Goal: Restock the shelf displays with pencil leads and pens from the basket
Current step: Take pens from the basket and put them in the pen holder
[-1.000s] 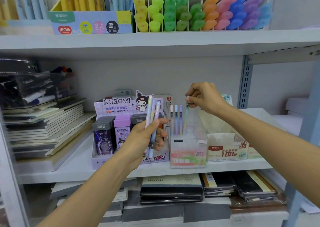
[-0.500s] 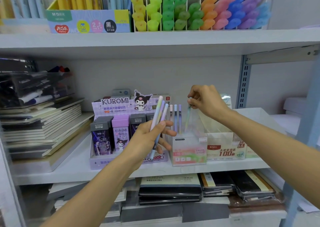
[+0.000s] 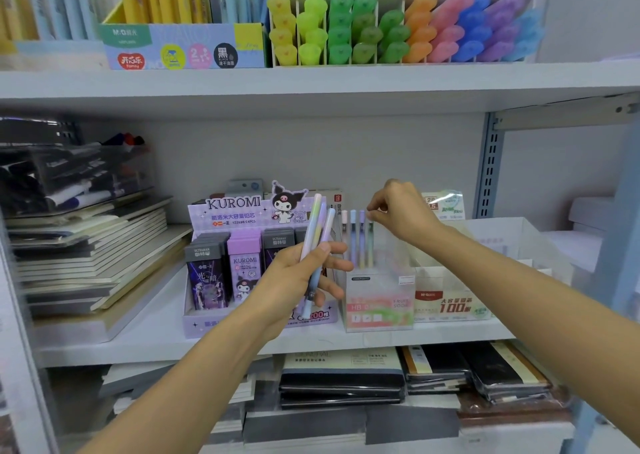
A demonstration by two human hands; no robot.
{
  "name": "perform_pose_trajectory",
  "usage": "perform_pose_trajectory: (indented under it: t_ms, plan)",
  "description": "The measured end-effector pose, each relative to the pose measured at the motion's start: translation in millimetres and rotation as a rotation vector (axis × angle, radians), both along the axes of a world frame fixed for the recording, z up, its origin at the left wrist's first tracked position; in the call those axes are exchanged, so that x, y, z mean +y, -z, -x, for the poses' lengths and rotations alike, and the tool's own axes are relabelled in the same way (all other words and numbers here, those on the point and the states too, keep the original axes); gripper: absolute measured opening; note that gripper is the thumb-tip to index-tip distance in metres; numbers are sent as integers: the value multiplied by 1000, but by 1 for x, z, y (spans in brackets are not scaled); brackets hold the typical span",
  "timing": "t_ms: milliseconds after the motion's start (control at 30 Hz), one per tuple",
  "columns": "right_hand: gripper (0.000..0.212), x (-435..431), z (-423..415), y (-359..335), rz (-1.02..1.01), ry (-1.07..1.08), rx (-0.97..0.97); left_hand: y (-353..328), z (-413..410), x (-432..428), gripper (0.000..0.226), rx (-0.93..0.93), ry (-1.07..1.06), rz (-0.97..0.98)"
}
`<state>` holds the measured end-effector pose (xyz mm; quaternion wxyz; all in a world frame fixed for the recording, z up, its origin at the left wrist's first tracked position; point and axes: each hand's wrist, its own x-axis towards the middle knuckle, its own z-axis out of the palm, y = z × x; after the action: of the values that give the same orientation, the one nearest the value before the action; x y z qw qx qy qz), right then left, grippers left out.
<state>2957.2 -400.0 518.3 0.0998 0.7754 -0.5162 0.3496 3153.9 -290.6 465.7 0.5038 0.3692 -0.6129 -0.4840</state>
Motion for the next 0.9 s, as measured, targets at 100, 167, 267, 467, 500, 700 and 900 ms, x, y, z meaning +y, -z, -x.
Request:
perform_pose_trajectory:
  t_ms: [100,167,267,467,500,700,900]
  plan:
    - [21,14,-2,-8,18,-108,-164,-1,0,1,32,3,13,3]
    - [25,32,-6,-13,-182,-387,-438,-1,1,1,32,4,16,9]
    - [25,51,-13,-12,-510,-690,-552,-2,5,3,31,-11,18,23]
    - [8,58,-9,-15,-479,-761,-744,-1,-4,7,33,44,1,-44]
    - [7,57,-6,-17,-452,-761,-835,0,-8,8,32,80,-17,-64]
    - [12,59,9,-14,-508,-709,-804,-3,-20,8,44,230,-273,-25]
    - [21,62,6,1,-704,-699,-468,-14,-13,11,5,458,-392,68]
